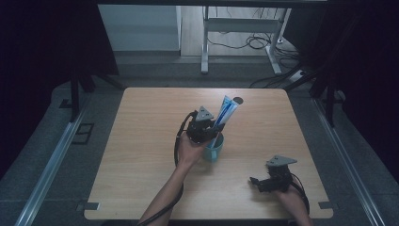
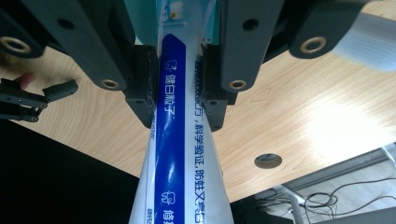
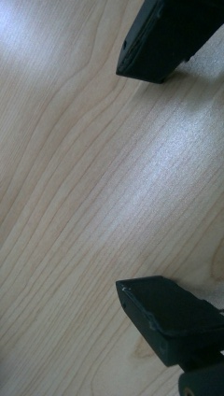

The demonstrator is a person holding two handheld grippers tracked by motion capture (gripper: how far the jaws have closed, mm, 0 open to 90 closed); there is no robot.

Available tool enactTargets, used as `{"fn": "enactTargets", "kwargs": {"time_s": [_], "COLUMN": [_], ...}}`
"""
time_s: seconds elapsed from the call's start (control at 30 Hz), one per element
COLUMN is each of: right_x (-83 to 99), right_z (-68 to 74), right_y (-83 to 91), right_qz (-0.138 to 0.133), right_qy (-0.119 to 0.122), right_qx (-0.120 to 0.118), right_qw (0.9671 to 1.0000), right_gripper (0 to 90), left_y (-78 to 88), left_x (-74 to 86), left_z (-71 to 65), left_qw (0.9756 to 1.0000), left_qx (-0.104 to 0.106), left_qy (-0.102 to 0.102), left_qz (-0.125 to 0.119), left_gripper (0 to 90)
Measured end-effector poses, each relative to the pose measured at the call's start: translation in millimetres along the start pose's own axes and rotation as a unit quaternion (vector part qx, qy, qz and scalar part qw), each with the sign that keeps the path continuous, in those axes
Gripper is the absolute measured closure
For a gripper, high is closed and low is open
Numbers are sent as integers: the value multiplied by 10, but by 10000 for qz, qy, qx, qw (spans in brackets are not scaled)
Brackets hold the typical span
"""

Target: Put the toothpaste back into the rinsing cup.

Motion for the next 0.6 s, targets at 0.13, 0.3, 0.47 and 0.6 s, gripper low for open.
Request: {"fn": "enactTargets", "kwargs": {"time_s": [0.13, 0.3, 0.47, 0.6], "right_x": [0, 0, 0, 0], "right_z": [-1, -1, -1, -1], "right_y": [0, 0, 1, 0], "right_qz": [0, 0, 2, 0], "right_qy": [4, 3, 3, 3], "right_qx": [4, 5, 1, 2], "right_qw": [10000, 10000, 10000, 10000], "right_gripper": [4, 4, 4, 4], "left_y": [-20, -41, -59, -83], "left_x": [32, 72, 103, 145], "left_z": [-6, -17, -19, -21], "left_qw": [10000, 10000, 10000, 9999], "left_qx": [4, 10, -1, 1], "left_qy": [14, 13, 0, 10], "left_qz": [11, 37, 88, 126], "left_gripper": [718, 716, 713, 710]}}
Point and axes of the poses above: each handheld gripper's, and its own axes: y roughly backward along the jaws, x roughly out of its underside, z roughly to its left, the point moved 5 cm from there along -y, roughly forward along the jaws, and after that the axes turned 4 degrees about z, right-handed, at the moved point
